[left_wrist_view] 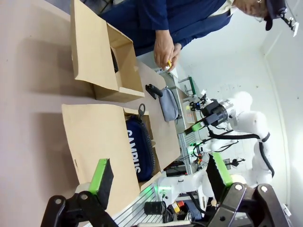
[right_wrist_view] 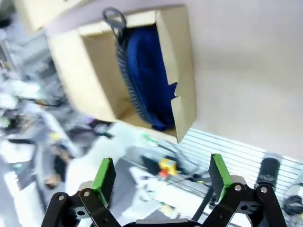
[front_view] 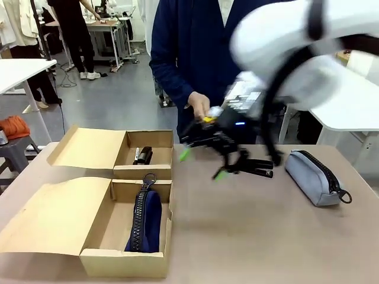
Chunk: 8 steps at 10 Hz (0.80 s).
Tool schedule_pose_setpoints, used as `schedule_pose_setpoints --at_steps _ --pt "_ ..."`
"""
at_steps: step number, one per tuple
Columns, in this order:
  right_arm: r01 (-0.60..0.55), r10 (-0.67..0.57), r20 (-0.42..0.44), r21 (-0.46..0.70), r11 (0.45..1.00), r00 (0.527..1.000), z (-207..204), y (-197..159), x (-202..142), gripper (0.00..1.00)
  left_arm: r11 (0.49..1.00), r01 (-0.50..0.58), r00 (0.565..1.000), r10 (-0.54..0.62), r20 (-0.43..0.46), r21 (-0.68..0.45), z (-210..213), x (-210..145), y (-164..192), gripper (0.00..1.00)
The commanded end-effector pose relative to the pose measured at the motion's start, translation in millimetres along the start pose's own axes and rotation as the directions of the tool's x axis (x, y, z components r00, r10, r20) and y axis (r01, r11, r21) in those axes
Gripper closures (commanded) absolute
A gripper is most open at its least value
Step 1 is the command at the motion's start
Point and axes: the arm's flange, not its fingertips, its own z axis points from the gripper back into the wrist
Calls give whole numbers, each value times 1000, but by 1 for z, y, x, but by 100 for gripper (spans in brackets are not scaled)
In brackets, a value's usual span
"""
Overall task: Place items inside the box.
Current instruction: Pick up a Pencil pouch or Stapler and place it inside the Mailer Box closest to the robot.
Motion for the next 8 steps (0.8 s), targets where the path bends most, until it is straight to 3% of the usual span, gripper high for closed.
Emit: schedule_pose_setpoints --at_steps 1,2,4,5,8 --pt "22 -45 75 291 956 996 44 -104 -40 0 1000 18 1000 -18 13 -20 -1 0 -1 0" --pt "27 -64 70 431 902 995 64 -146 -47 0 1000 18 1000 -18 13 -20 -1 0 -1 0" --pt "-100 0 148 668 738 989 91 -221 -59 0 1000 18 1000 -18 13 -20 -1 0 -1 0" --pt "-174 50 189 727 664 981 91 -244 -66 0 1000 18 1000 -18 13 -20 -1 0 -1 0" --pt "-91 -95 207 738 669 974 67 -291 -75 0 1000 18 1000 -18 13 -20 -1 0 -1 0"
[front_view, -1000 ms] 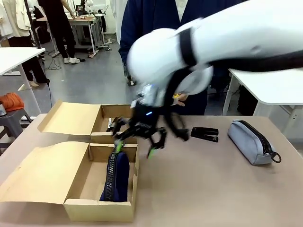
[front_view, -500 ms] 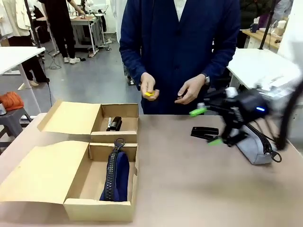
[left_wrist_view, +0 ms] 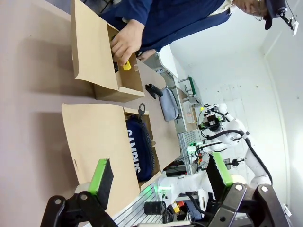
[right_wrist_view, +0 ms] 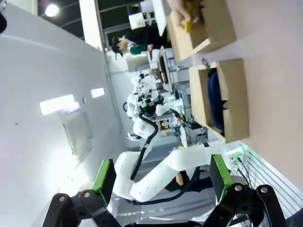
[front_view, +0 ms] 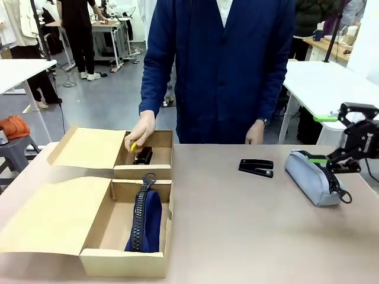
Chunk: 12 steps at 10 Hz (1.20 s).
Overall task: Place items inside the box.
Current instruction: Pick up a Pencil pouch or Stapler and place it inside the Mailer Box closest to the robot.
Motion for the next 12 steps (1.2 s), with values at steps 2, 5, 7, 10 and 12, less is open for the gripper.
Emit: schedule_pose_setpoints --at_steps 2,5,7,10,12 --pt "34 -11 113 -200 979 993 -7 -91 -77 0 1000 20 1000 -19 14 -19 -1 0 -1 0" --pt "29 -24 52 -93 995 998 17 -41 16 0 1000 20 1000 -19 14 -19 -1 0 -1 0" --pt "29 -24 52 -93 995 998 17 -41 16 0 1000 20 1000 -19 14 -19 -1 0 -1 0" --pt "29 -24 52 -93 995 998 17 -41 16 0 1000 20 1000 -19 14 -19 -1 0 -1 0" --pt "29 -24 52 -93 995 998 17 -41 16 0 1000 20 1000 -19 14 -19 -1 0 -1 0"
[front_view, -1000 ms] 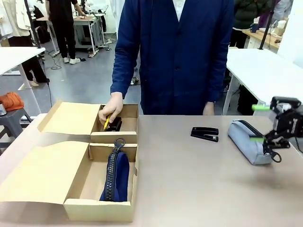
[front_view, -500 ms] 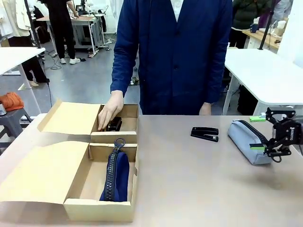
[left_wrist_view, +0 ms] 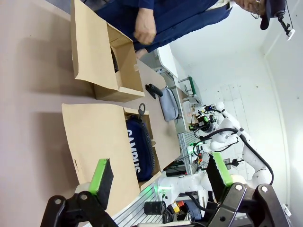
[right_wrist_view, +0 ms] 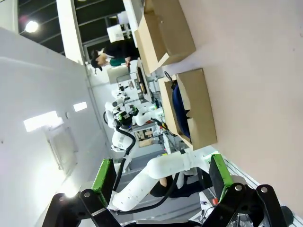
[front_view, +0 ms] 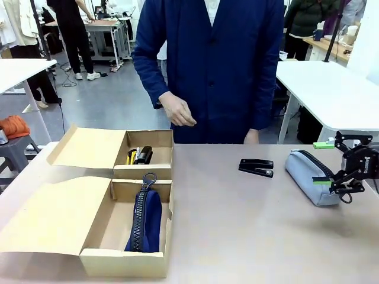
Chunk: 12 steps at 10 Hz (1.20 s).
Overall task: Place items inside the box.
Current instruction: Pick up a Pencil pouch or Stapler and place it inside the Mailer Box closest to the robot.
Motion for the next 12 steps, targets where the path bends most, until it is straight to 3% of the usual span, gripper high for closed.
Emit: schedule_pose_setpoints --at_steps 1,7,8,9,10,11,12 --pt "0 0 6 17 1000 1000 2 1 0 0 1000 20 1000 -19 14 -19 -1 0 -1 0" --pt "0 0 0 0 1000 1000 0 0 0 0 1000 20 1000 -19 14 -19 -1 0 -1 0" --pt "-145 147 15 -111 983 989 -11 13 7 0 1000 20 1000 -19 14 -19 -1 0 -1 0" --pt "-343 365 -3 -344 874 931 -34 34 19 0 1000 20 1000 -19 14 -19 -1 0 -1 0" --pt "-470 514 -82 -547 693 854 -54 50 25 0 1000 20 1000 -19 14 -19 -1 0 -1 0" --pt "-571 687 -166 -708 416 708 -68 63 24 0 1000 20 1000 -19 14 -19 -1 0 -1 0" --pt "-620 771 -236 -744 248 592 -82 74 13 0 1000 20 1000 -19 14 -19 -1 0 -1 0"
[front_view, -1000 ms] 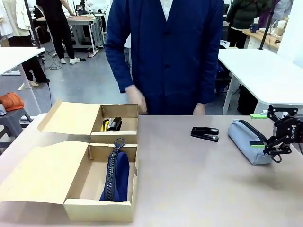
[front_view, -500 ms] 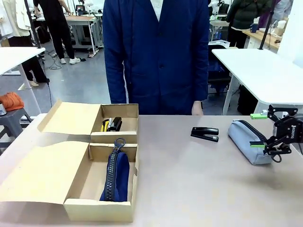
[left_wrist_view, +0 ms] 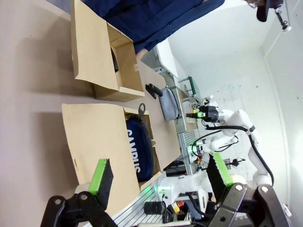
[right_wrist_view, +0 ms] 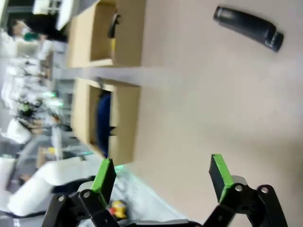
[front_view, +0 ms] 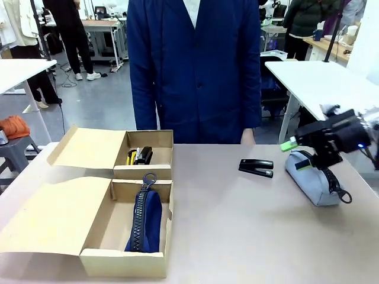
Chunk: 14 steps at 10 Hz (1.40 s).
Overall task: Place items inside the box.
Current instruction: Pick up a Pencil pouch or Stapler and place it inside the Mailer Box closest to the robot.
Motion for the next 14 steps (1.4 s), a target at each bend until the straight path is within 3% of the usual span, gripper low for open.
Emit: schedule_pose_setpoints --at_steps 1,2,3,4,5,6,7,8,9,10,11,12,13,14 --pt "-351 446 75 -507 787 892 -9 17 -12 0 1000 20 1000 -20 15 -19 -1 0 -1 0" --pt "-460 496 -23 -411 787 868 -4 27 -28 0 1000 20 1000 -20 15 -19 -1 0 -1 0" --pt "-537 505 -183 -260 803 843 8 25 -44 0 1000 20 1000 -20 15 -19 -1 0 -1 0" --pt "-577 504 -426 -53 815 751 23 18 -69 0 1000 20 1000 -20 15 -19 -1 0 -1 0" --pt "-584 516 -574 79 808 636 39 7 -102 0 1000 20 1000 -20 15 -19 -1 0 -1 0" --pt "-490 437 -257 -208 846 862 -3 37 -37 0 1000 20 1000 -20 15 -19 -1 0 -1 0" --pt "-490 437 -257 -208 846 862 -3 37 -37 0 1000 20 1000 -20 15 -19 -1 0 -1 0" --pt "-542 481 -369 -76 837 795 15 28 -59 0 1000 20 1000 -20 15 -19 -1 0 -1 0" --pt "-666 595 -439 -12 746 674 7 29 -51 0 1000 20 1000 -20 15 -19 -1 0 -1 0" --pt "-817 813 -418 233 527 405 27 24 -60 0 1000 20 1000 -20 15 -19 -1 0 -1 0" --pt "-735 953 -217 607 301 211 73 4 -82 0 1000 20 1000 -20 15 -19 -1 0 -1 0" --pt "-656 848 -347 538 529 399 91 -13 -96 0 1000 20 1000 -20 15 -19 -1 0 -1 0" --pt "-651 752 -433 387 653 497 100 -20 -115 0 1000 20 1000 -20 15 -19 -1 0 -1 0" --pt "-686 752 -431 335 646 498 106 -21 -132 0 1000 20 1000 -20 15 -19 -1 0 -1 0"
